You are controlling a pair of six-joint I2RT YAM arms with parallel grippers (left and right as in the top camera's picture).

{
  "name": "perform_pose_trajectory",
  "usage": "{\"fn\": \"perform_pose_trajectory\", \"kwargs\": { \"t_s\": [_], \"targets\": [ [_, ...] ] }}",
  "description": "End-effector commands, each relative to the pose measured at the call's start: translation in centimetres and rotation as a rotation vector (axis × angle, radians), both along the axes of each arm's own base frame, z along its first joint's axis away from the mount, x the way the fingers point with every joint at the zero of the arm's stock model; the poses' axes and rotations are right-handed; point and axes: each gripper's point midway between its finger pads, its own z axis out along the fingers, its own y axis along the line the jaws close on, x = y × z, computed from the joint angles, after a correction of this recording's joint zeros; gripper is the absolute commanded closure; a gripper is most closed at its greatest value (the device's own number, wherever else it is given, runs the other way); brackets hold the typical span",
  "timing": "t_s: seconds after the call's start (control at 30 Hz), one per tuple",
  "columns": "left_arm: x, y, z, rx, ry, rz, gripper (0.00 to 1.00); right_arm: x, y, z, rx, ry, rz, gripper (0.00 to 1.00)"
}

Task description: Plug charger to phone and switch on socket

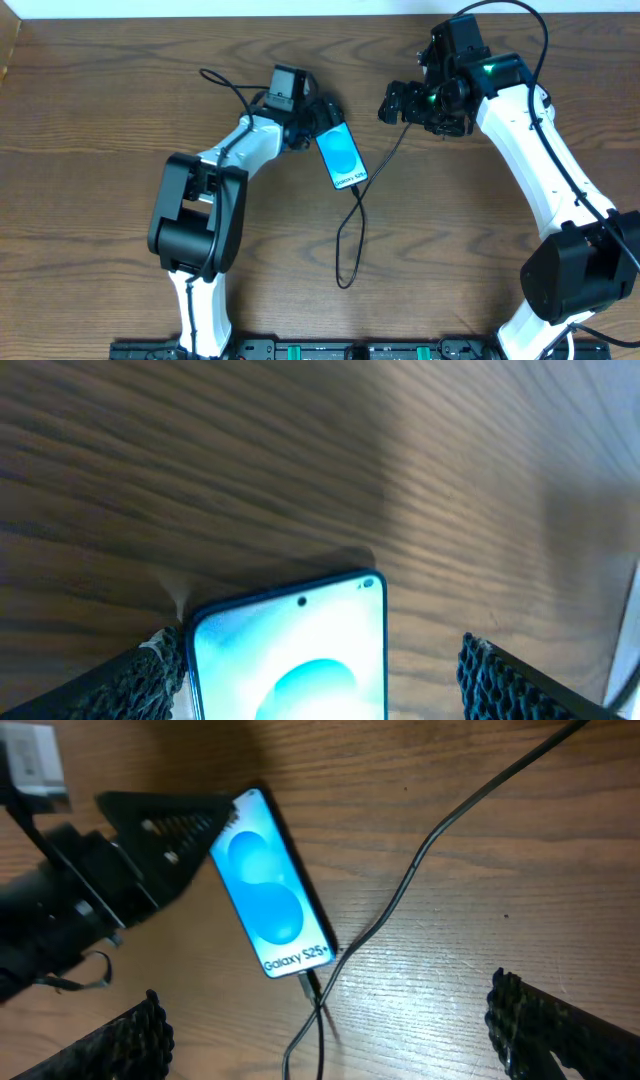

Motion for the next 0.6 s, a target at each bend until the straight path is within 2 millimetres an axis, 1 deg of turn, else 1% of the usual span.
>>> {"fn": "perform_pose_trajectory", "kwargs": {
  "t_s": [0.0, 0.07, 0.33, 0.47, 0.57],
  "targets": [
    [-5.8, -1.9, -6.3, 0.015, 0.208, -0.082, 0.11, -0.1, 0.3, 1.2, 0.009, -0.031, 0.012, 0.01],
    [-6.2, -2.8, -6.2, 0.014, 0.206, -0.104, 0.11, -0.1, 0.3, 1.2, 0.009, -0.031, 0.012, 0.01],
    [-7.4, -5.1, -5.9, -0.005, 0.198, -0.166, 0.11, -0.3, 0.4, 1.2, 0.018, -0.024, 0.017, 0.01],
    [-6.9, -5.1, -5.8, 0.002, 0.167, -0.178, 0.10, -0.4, 0.5, 1.1, 0.017, -0.020, 0.020, 0.01],
    [-6.1, -4.5, -5.7, 0.000, 0.149, -0.171, 0.11, -0.7, 0.7, 1.0, 0.012, -0.011, 0.029, 0.01]
  ]
}}
